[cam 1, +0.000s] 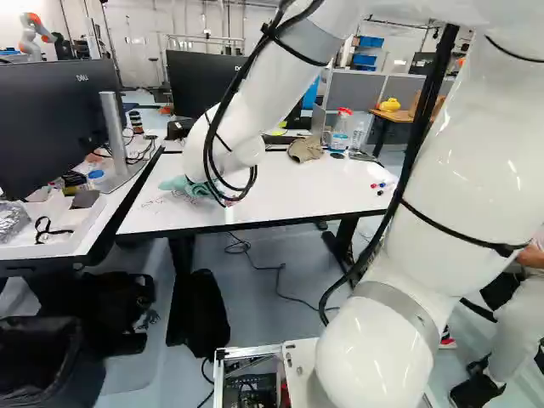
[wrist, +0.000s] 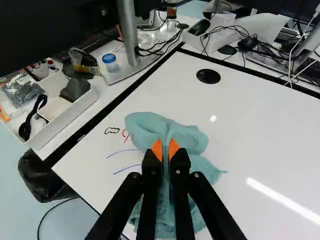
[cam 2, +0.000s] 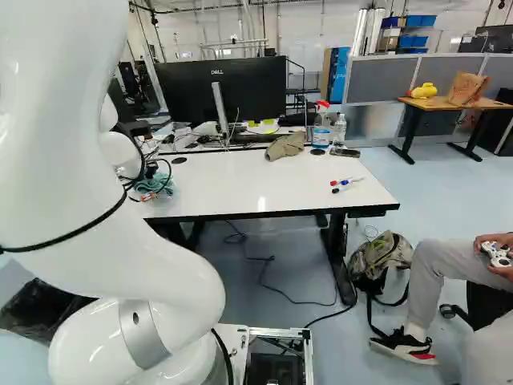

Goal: Clean the table with the green towel

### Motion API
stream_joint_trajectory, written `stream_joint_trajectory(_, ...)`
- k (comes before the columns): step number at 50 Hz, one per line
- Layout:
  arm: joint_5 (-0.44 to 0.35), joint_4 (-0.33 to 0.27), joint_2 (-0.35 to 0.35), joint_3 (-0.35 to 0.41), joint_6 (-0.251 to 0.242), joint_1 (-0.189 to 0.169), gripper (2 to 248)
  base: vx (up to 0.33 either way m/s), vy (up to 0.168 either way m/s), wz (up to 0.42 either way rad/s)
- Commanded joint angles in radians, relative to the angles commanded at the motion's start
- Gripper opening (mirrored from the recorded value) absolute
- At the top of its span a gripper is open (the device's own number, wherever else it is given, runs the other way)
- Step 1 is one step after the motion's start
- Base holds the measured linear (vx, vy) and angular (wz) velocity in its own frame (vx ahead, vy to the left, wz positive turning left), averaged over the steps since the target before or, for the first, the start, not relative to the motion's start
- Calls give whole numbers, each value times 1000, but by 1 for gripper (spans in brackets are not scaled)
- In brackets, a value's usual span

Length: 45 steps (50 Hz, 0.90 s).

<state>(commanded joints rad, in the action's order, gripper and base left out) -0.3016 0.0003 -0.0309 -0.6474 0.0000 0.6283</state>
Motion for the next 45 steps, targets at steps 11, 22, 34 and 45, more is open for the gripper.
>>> stream_joint_trajectory(11, 44, 0, 0, 0, 0, 0, 35, 0, 0, 0)
stream_joint_trajectory(22, 88, 0, 0, 0, 0, 0, 35, 0, 0, 0)
stream_joint_trajectory(34, 136, 0, 0, 0, 0, 0, 35, 0, 0, 0)
stream_joint_trajectory(45, 177, 0, 0, 0, 0, 0, 35, 0, 0, 0)
